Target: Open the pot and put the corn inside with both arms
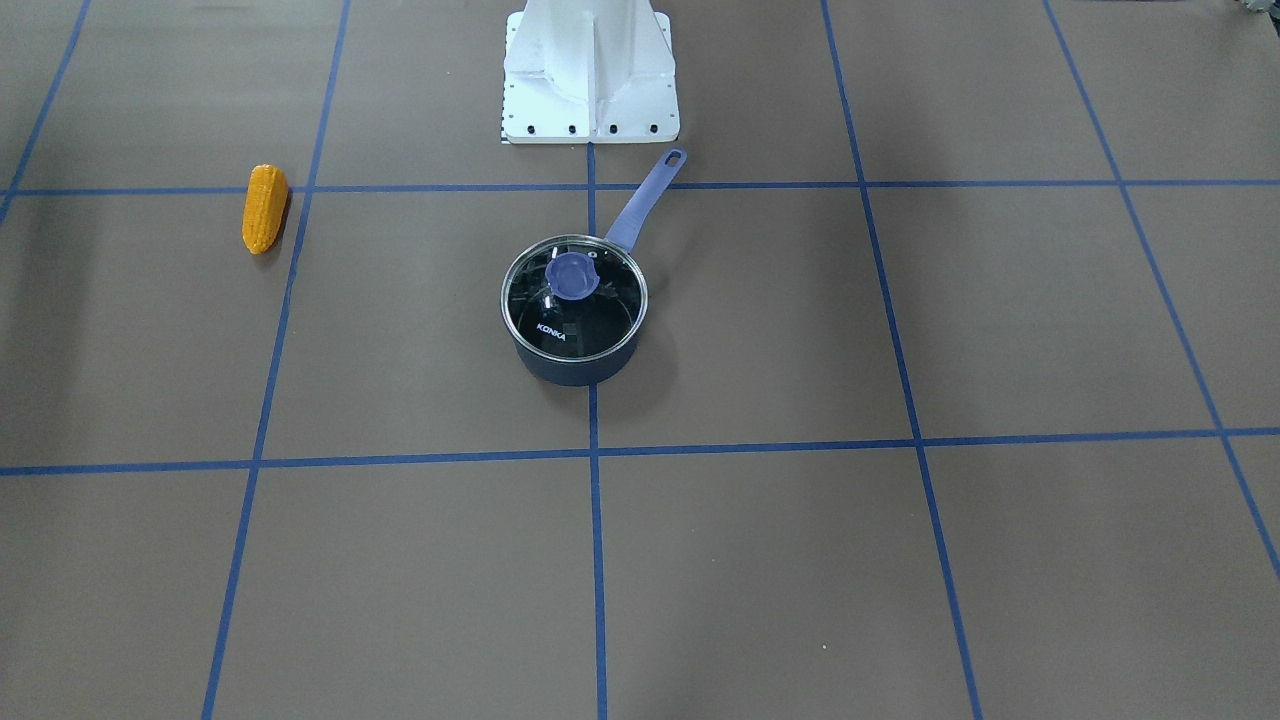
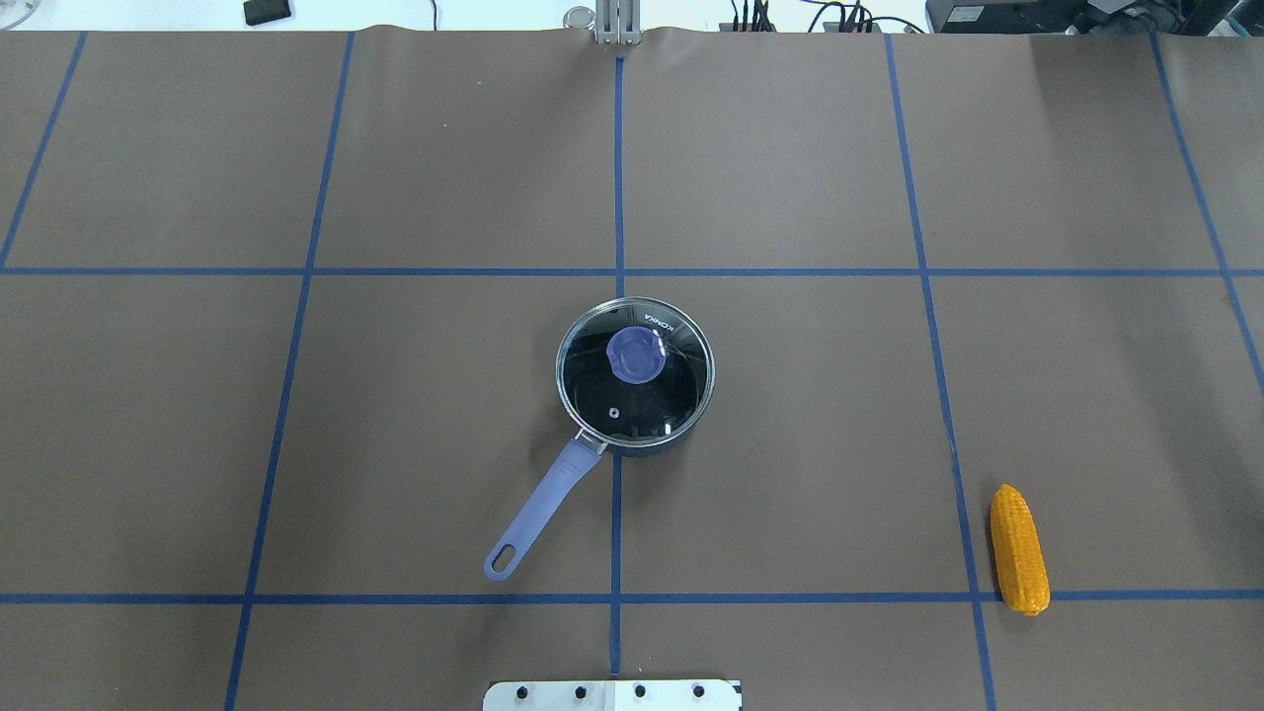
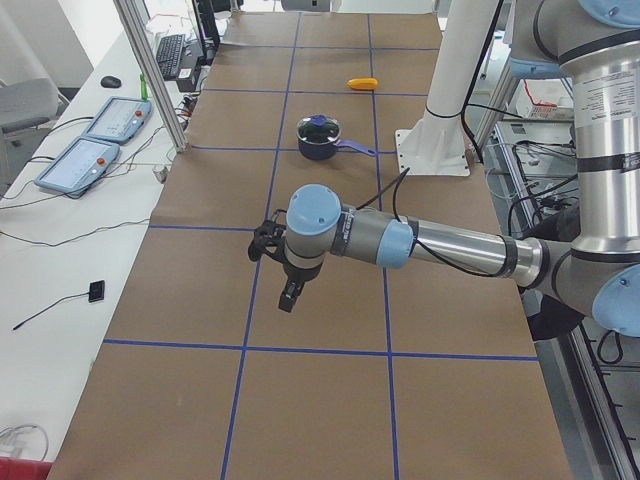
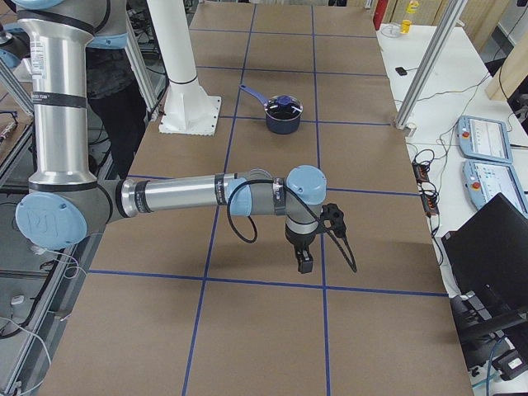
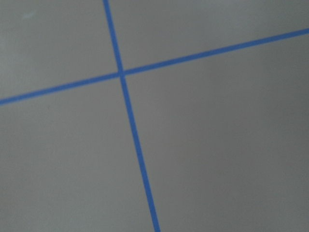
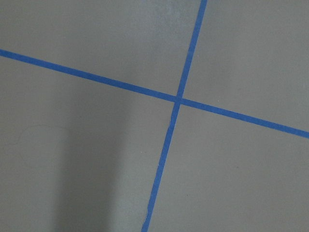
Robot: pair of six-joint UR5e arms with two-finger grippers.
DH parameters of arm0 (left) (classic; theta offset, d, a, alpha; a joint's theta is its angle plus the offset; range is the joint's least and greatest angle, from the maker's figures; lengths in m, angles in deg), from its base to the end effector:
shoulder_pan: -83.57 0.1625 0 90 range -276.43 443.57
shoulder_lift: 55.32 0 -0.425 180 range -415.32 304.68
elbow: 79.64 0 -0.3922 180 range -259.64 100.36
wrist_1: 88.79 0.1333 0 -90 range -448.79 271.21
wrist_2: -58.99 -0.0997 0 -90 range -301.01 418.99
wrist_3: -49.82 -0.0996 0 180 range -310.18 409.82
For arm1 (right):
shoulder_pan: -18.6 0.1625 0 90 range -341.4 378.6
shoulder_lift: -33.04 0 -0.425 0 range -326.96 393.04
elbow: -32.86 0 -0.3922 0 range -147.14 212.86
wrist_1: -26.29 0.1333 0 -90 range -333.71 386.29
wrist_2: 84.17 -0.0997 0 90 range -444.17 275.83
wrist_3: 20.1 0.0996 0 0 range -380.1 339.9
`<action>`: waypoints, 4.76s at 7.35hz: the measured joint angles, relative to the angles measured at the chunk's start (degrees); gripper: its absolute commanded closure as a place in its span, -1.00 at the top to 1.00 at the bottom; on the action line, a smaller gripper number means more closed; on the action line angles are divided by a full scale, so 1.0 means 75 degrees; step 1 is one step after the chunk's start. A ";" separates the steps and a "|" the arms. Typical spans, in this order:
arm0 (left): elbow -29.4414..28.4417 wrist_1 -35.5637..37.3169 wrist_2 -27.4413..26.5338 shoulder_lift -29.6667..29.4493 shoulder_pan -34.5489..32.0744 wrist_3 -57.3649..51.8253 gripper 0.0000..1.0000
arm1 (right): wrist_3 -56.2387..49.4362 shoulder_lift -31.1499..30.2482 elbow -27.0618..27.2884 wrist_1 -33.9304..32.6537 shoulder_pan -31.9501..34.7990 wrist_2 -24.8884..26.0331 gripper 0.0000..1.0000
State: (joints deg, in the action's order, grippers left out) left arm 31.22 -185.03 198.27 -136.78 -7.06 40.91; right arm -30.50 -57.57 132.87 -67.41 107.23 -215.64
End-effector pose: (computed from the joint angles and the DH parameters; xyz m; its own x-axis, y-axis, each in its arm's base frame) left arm -0.0626 -0.4346 0.5290 0.6487 0.3780 -0.6605 -0.0911 0.9002 0.4257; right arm 0.0556 -0.4905 0.5878 0.7309 -0.2619 0.6302 0.1583 0.9633 0.2166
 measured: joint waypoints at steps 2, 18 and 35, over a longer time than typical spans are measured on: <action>0.0004 -0.0635 0.0538 -0.0280 0.0011 -0.0039 0.97 | 0.0188 0.0187 0.0066 0.0117 0.0013 -0.0001 1.00; -0.2763 0.1663 -0.4772 -0.8479 0.8274 1.1572 0.97 | 0.2886 0.0327 0.0352 0.1993 -0.1145 -0.0030 1.00; 0.1148 0.2879 -0.3616 -0.4656 0.6445 0.6460 -0.88 | 0.3534 0.0353 0.0386 0.2286 -0.1574 -0.0025 1.00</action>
State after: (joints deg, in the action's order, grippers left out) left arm 39.83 -163.44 171.15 -171.70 41.27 89.36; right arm -4.00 -54.92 135.76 -50.26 95.43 -215.83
